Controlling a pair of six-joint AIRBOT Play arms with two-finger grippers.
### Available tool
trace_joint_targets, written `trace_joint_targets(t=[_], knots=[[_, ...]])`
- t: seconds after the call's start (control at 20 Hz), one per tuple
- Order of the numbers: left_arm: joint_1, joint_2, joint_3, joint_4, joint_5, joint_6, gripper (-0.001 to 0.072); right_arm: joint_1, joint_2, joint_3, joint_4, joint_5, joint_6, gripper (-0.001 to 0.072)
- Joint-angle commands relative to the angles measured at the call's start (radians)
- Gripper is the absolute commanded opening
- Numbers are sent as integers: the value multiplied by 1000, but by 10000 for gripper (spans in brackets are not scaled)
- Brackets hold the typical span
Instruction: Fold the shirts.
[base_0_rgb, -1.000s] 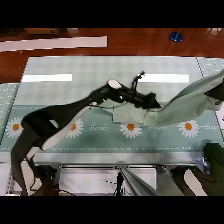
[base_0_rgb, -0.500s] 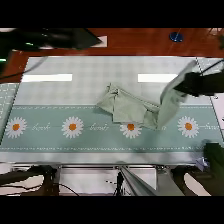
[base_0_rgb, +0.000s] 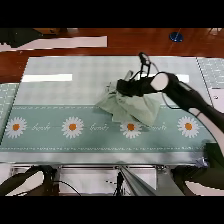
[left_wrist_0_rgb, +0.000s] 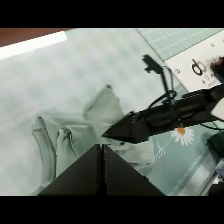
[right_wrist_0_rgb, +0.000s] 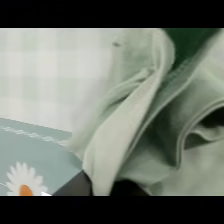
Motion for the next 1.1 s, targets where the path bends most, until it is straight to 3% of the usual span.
trace_joint_targets(t=[0.0, 0.05, 0.2, 0.35, 0.55, 0.6, 0.65, 0.7, 0.75, 0.8, 0.85, 0.95, 1.05], knots=[[-3, 17, -67, 13, -19, 0, 28, 104, -79, 0, 90, -204, 11, 467], [-7, 17, -99, 13, -18, 3, 28, 104, -68, 0, 90, -211, -8, 496], [-12, 16, -179, 13, -18, 11, 28, 51, 18, 0, 79, -177, -63, 496], [-11, 16, -224, 21, -15, 40, 29, -88, 174, 0, -23, 23, -120, 495], [-12, 6, -262, 194, -11, 39, 36, -362, 406, 0, -586, 566, -122, 493], [-11, 2, -276, 244, -11, 39, 76, -439, 438, -1, -738, 699, -184, 471], [-11, -2, -292, 271, -11, 37, 188, -518, 455, -11, -816, 777, -286, 461], [-12, -8, -309, 282, -11, 25, 339, -616, 464, -39, -815, 807, -346, 462], [-12, -11, -326, 288, -12, 6, 392, -718, 465, -77, -729, 806, -367, 478], [-11, -11, -343, 296, -12, -2, 391, -809, 464, -127, -596, 787, -384, 516], [-12, -11, -353, 322, -12, -17, 384, -889, 464, -191, -441, 753, -394, 599], [-12, -11, -356, 426, -8, -82, 380, -993, 464, -345, -116, 661, -449, 602], [-12, -11, -356, 539, -8, -128, 381, -991, 464, -501, 114, 526, -516, 603]])
